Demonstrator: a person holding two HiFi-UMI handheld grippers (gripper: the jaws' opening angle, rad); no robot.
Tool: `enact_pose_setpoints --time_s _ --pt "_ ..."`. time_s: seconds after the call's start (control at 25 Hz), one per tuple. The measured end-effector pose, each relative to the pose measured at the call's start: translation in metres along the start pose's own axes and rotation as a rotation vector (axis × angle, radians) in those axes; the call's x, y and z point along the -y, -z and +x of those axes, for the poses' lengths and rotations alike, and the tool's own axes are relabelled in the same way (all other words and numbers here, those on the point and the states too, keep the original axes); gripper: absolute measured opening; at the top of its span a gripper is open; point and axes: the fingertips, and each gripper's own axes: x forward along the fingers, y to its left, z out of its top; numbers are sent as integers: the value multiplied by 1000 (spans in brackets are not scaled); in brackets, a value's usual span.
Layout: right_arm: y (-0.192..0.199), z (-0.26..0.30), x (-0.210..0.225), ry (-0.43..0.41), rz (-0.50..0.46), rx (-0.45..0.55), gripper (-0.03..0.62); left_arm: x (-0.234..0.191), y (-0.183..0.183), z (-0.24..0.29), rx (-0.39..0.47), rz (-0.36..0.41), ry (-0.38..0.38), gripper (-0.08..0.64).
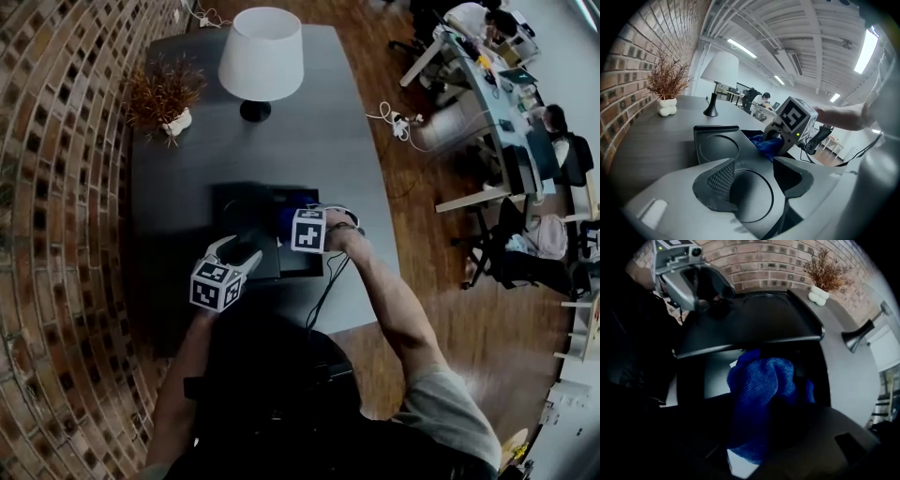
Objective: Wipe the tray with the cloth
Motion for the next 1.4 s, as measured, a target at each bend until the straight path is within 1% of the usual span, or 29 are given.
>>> enact_pose_setpoints --time_s 0.08,0.12,0.24,0.28,0.32,0.36,0.4,0.44,0.48,0.52,0.56,0.6,0.64,0.68,0.76,0.84,0.88,0.92,0.96,1.0,1.04,1.08,1.12,1.2,1.28,1.32,1.36,1.4 --pt "-3 1 -33 -103 30 42 210 -1 1 -1 2 -2 0 261" --pt "-3 3 -49 -140 48 52 210 -2 1 -1 4 -3 0 261" --pt "-3 6 -80 -201 102 78 210 -3 1 -1 6 -2 -1 261" --pt "-3 5 -84 -224 144 102 202 -3 2 -2 6 -2 -3 261" --pt "-4 2 -87 -259 201 153 202 -3 3 -2 6 -3 -4 261" --pt "-6 -7 -88 -302 268 238 204 -2 3 -2 6 -4 -4 261" --pt "-10 -24 -87 -342 338 357 204 -2 3 -2 6 -6 -3 261" --pt "-12 -49 -84 -364 404 499 204 -1 3 -2 7 -9 -1 261" --pt "-10 -79 -79 -362 468 641 206 -1 2 -2 8 -11 2 262" --pt "0 -107 -75 -336 535 758 206 0 2 -2 9 -13 4 261" --pt "19 -128 -73 -291 602 834 206 0 1 -2 10 -15 7 261" --pt "45 -142 -74 -235 666 866 207 0 1 -2 12 -17 10 261" --pt "74 -147 -81 -177 722 854 209 0 0 -2 15 -21 12 261" --pt "105 -144 -91 -125 771 807 210 -1 -1 -3 19 -25 14 261" --pt "161 -126 -119 -52 850 660 215 -2 -2 -3 25 -33 15 261" --pt "201 -101 -145 -1 920 504 215 -3 -2 -4 27 -38 13 261" --pt "216 -85 -153 38 947 420 215 -3 -2 -4 28 -38 10 261" --pt "230 -64 -160 91 958 331 215 -4 -2 -5 29 -38 8 261" --pt "241 -40 -165 146 944 251 218 -4 -3 -5 30 -39 6 261" --pt "246 -18 -170 191 906 195 224 -4 -4 -5 32 -41 5 261" --pt "245 -4 -174 224 858 165 232 -3 -4 -5 33 -44 7 261" --pt "242 1 -177 252 815 147 262 -2 -5 -5 33 -47 9 261" --pt "241 -1 -179 272 786 132 271 -1 -5 -4 34 -49 14 261" --pt "241 -21 -183 277 761 118 387 1 -6 -4 40 -58 25 261" --pt "234 -54 -186 260 756 152 388 0 -8 -7 55 -88 47 261" --pt "226 -72 -185 256 760 202 387 -1 -10 -11 74 -118 60 261" --pt "213 -91 -179 257 765 284 388 -4 -15 -17 105 -155 69 262" --pt "195 -109 -168 259 776 397 388 -9 -22 -25 146 -194 71 261"
